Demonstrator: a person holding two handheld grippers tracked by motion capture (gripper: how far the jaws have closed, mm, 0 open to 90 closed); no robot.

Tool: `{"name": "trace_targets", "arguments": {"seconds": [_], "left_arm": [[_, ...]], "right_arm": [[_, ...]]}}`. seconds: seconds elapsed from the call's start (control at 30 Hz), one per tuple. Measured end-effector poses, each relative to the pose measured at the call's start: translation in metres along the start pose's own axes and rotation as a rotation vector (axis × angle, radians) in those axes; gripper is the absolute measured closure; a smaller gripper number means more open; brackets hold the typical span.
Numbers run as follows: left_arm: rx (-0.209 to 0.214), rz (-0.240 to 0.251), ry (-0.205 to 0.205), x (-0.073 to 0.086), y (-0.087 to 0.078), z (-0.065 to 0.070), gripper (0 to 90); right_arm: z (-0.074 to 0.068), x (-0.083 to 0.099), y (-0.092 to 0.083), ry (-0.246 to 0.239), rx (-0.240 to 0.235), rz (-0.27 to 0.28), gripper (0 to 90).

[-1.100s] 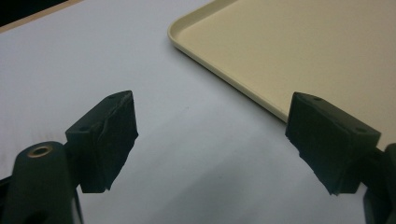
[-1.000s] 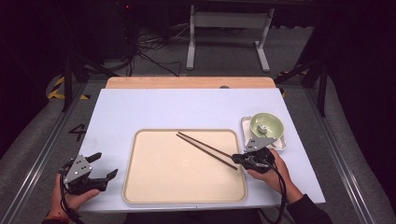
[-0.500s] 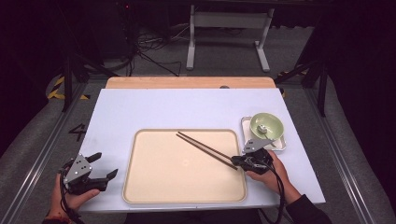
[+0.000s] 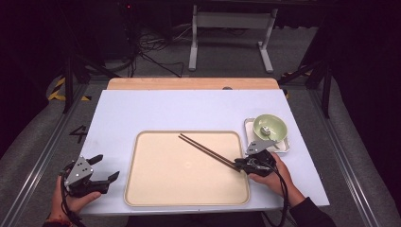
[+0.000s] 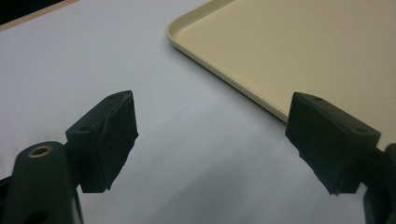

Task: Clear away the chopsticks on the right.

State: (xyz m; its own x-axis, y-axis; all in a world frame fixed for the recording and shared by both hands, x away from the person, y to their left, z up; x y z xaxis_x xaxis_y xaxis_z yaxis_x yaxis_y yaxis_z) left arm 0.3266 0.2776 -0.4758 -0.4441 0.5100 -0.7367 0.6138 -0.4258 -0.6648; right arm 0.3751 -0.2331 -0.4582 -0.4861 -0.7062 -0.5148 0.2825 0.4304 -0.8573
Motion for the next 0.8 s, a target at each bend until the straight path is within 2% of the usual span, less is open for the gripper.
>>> {"name": "trace_targets", "arguments": {"seconds": [0.43,0.6,0.8], "left_arm": [[-0.002,0.003,-0.003,0.0,0.0,0.0,17.5],[-0.002,0.005,-0.002,0.0,0.0,-0.001,17.4],[0.0,0.005,-0.004,-0.001,0.0,0.0,17.4]], "right_arm": [[-0.002,-0.018,-0.011,-0.019,0.02,0.075,74.8],[-0.007,-0.033,-0.011,-0.043,0.022,0.095,70.2],[-0.013,-0.056,-0.005,-0.08,0.017,0.102,71.0]]}}
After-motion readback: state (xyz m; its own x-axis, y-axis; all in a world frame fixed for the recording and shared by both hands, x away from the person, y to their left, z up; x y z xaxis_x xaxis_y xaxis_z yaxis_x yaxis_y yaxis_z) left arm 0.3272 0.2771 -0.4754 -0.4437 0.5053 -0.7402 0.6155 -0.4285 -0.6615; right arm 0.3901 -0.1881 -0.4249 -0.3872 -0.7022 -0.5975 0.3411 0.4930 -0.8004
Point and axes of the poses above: each handheld gripper's, and its own axes: y roughly forward along the jaws, x roughly out of its underside, z roughly to its right, the point moved 3 cm from there along y, roughly forward along the jaws, and after that the axes turned 11 degrees about -z, right-handed, at the moved point
